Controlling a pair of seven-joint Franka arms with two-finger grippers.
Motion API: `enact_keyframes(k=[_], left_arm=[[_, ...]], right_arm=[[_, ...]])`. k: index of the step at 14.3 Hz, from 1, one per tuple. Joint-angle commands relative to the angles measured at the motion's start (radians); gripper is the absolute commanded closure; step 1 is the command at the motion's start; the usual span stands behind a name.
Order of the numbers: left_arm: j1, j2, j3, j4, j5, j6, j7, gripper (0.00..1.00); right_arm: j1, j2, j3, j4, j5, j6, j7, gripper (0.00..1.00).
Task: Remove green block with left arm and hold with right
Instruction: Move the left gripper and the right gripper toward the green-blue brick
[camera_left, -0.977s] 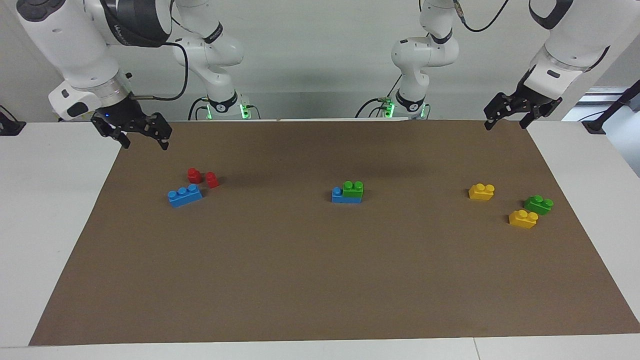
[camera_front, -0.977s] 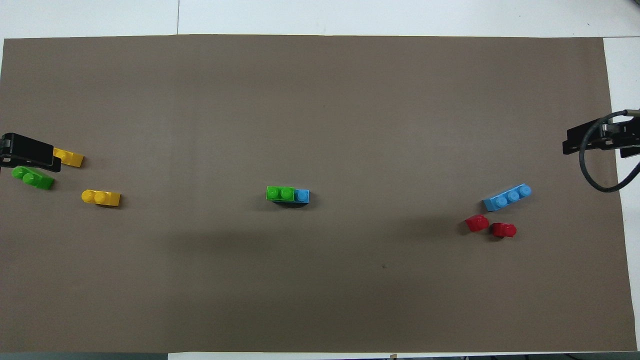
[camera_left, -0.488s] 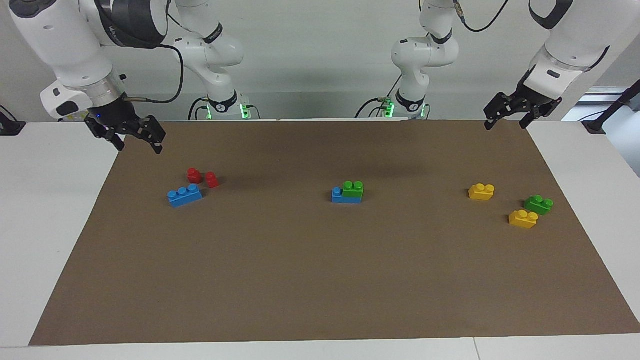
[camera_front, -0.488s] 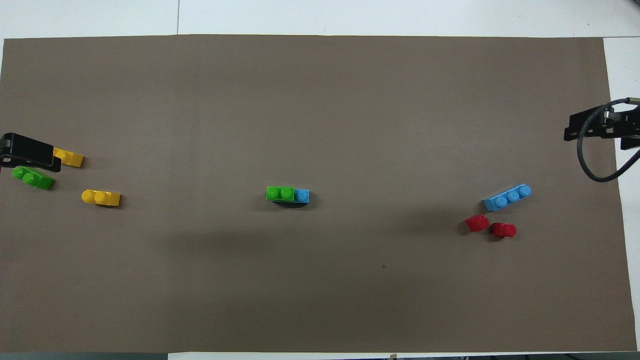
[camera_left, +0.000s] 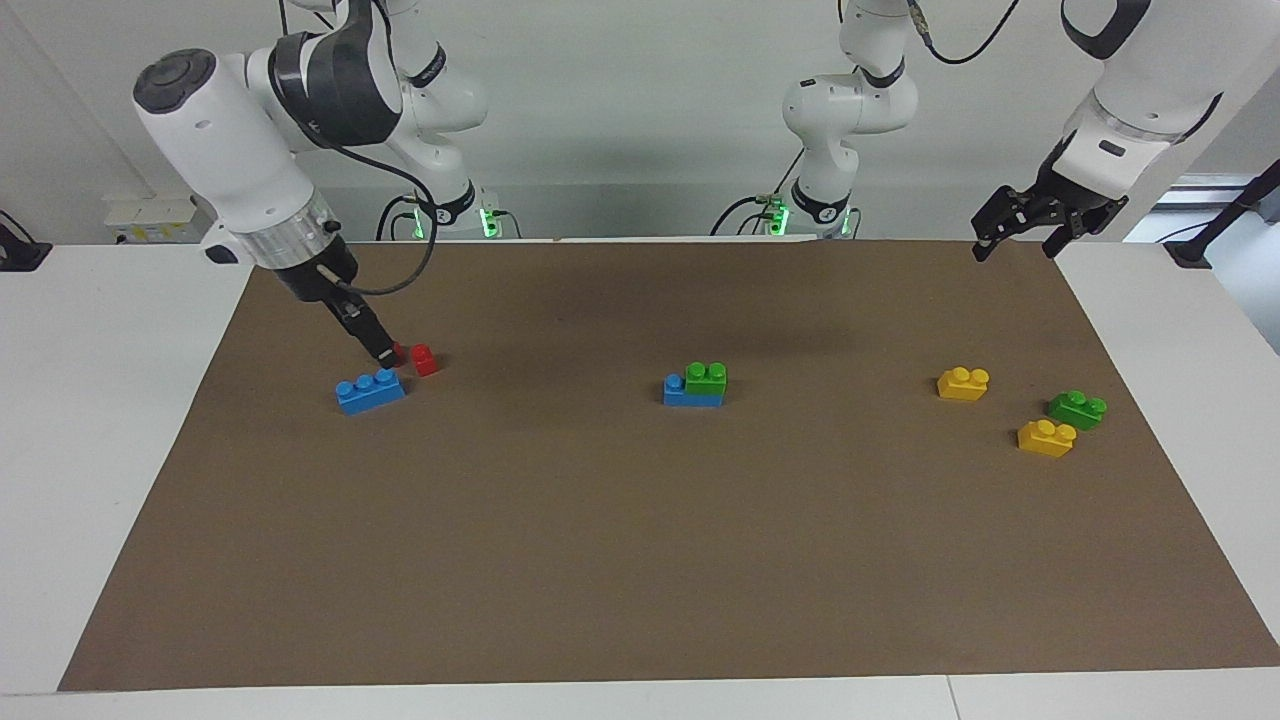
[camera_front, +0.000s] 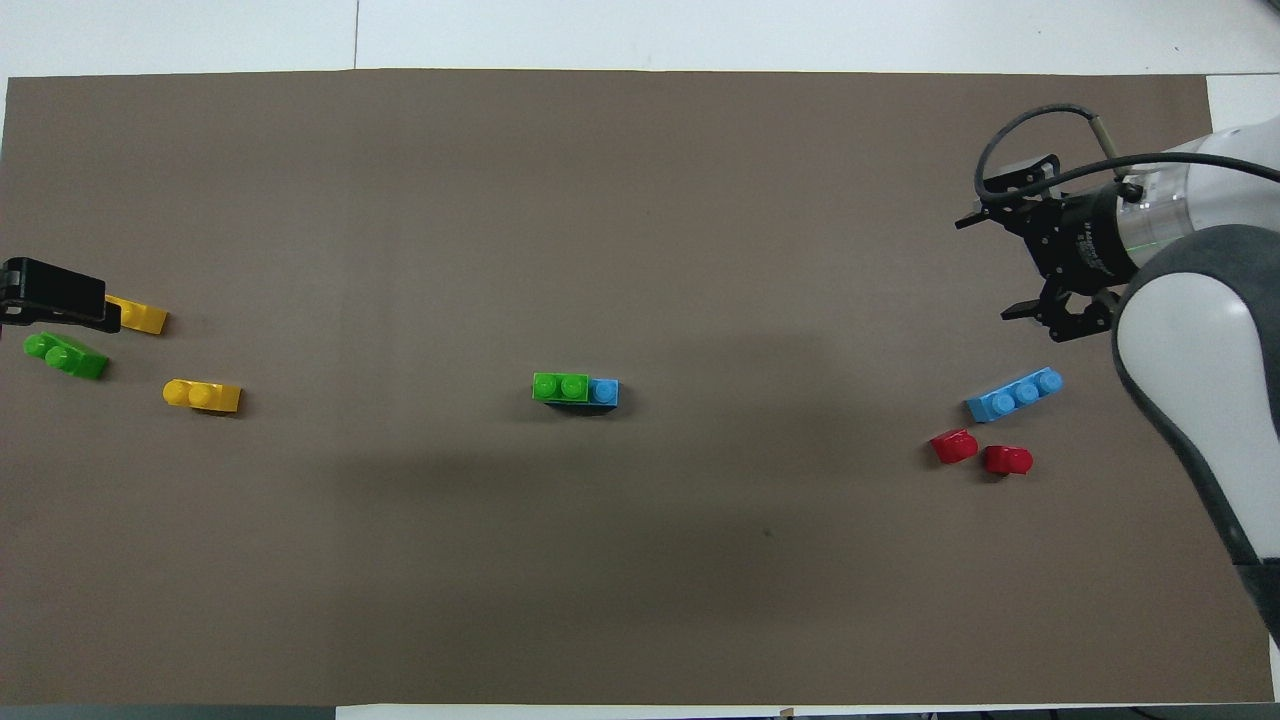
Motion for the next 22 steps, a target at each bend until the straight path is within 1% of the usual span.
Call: enact_keyframes(k=[1,2,5,8,11,13,16,17,18,20,22], left_arm=[[-0.001,-0.073,-0.001,-0.123,0.007,0.076,-0.019,0.00],[-0.004,-0.078,-0.003,-0.131,0.007,0.084,-0.046,0.00],[-0.010,-0.079,-0.006,-0.136,0.005,0.082,-0.102,0.00],[-0.054,-0.090,-0.007,-0.168,0.005,0.095,-0.220,0.00],[-0.108,-0.091,-0.007,-0.182,0.005,0.141,-0.405,0.00],[-0.140,-0.091,-0.007,-0.188,0.004,0.161,-0.523,0.00],[-0.183,-0.093,-0.007,-0.200,0.001,0.161,-0.655,0.00],[-0.188,-0.093,-0.009,-0.208,-0.001,0.162,-0.713,0.00],[-0.217,-0.098,-0.009,-0.223,-0.001,0.167,-0.769,0.00],[-0.264,-0.098,-0.009,-0.275,-0.002,0.234,-0.910,0.00],[-0.303,-0.098,-0.009,-0.326,-0.002,0.311,-1.072,0.00]], right_arm=[[0.041,0.001,-0.001,-0.059,0.101,0.078,0.157,0.03],[0.052,0.003,-0.001,-0.076,0.135,0.108,0.199,0.03],[0.127,0.026,-0.001,-0.116,0.203,0.203,0.289,0.03],[0.172,0.063,-0.001,-0.115,0.258,0.220,0.322,0.03],[0.211,0.090,-0.001,-0.115,0.292,0.232,0.333,0.03],[0.250,0.116,-0.001,-0.118,0.329,0.281,0.360,0.03],[0.310,0.165,-0.001,-0.118,0.330,0.341,0.402,0.03],[0.319,0.182,-0.001,-0.116,0.339,0.355,0.415,0.03],[0.320,0.199,-0.001,-0.116,0.364,0.367,0.418,0.03],[0.369,0.234,-0.001,-0.118,0.391,0.430,0.422,0.03],[0.394,0.262,-0.001,-0.125,0.425,0.489,0.425,0.03]])
